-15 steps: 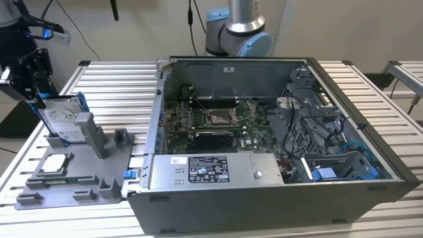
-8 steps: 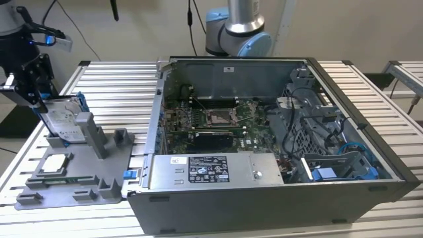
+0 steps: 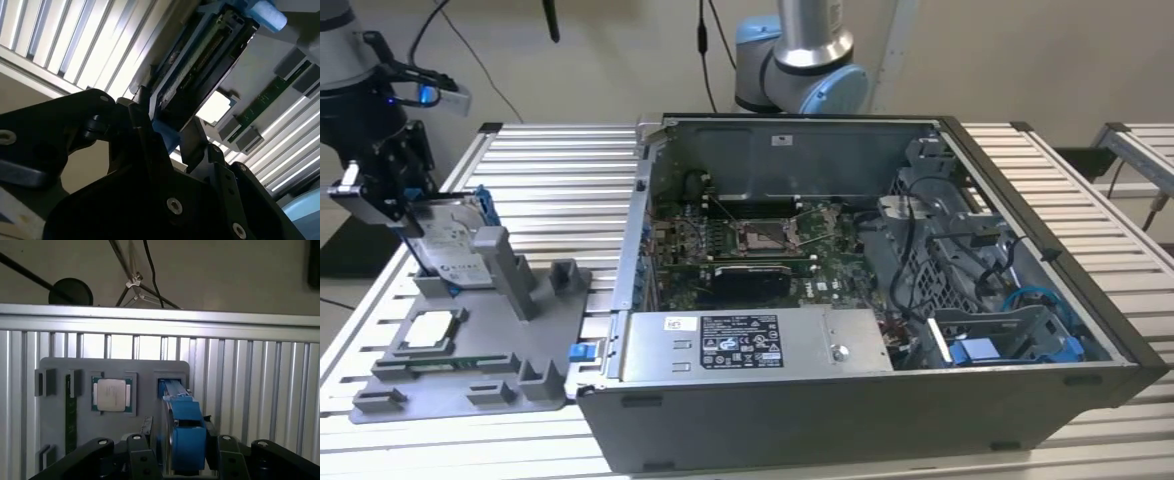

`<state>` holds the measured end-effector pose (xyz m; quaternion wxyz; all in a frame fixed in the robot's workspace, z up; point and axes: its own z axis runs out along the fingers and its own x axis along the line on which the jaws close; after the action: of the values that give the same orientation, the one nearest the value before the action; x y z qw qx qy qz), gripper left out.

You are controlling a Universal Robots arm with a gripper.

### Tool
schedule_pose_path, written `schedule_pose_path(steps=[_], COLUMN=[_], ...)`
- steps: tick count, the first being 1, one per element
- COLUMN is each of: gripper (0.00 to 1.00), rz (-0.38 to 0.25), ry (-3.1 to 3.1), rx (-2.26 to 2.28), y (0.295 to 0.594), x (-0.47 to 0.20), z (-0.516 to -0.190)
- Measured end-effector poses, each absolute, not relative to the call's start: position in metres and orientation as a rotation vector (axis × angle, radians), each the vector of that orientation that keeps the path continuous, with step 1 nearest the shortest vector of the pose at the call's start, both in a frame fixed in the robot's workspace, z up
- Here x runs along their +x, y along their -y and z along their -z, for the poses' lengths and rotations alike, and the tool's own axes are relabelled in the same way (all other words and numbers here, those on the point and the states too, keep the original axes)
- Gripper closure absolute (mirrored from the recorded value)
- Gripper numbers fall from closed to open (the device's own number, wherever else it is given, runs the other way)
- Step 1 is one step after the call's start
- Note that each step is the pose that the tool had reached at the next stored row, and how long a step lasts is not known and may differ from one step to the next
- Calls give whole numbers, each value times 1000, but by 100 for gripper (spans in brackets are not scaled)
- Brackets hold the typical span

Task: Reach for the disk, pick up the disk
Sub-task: 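Pick up the disk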

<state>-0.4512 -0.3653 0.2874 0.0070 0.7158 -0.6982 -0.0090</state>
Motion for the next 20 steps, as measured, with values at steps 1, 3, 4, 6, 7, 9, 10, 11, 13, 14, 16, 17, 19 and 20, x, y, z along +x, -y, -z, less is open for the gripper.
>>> schedule_pose_path(steps=[1, 3, 4, 6, 7, 9, 10, 11, 13, 14, 16, 17, 19, 20], gripper=[0, 0, 0, 0, 0, 0, 0, 0, 0, 0, 0, 0, 0, 0], rz=[28, 27, 27, 26, 26, 26, 27, 28, 29, 29, 30, 31, 31, 31], ry=[2183, 2181, 2180, 2179, 2179, 2179, 2180, 2180, 2182, 2182, 2183, 2183, 2183, 2184], rx=[2241, 2245, 2246, 2249, 2250, 2253, 2254, 2255, 2257, 2258, 2259, 2259, 2259, 2259], y=[365, 365, 365, 365, 365, 365, 365, 365, 365, 365, 365, 365, 365, 365], x=[-451, -452, -452, -452, -452, -453, -453, -453, -453, -453, -453, -453, -453, -453], z=[-286, -282, -280, -276, -275, -271, -270, -270, -269, -269, -268, -268, -268, -268])
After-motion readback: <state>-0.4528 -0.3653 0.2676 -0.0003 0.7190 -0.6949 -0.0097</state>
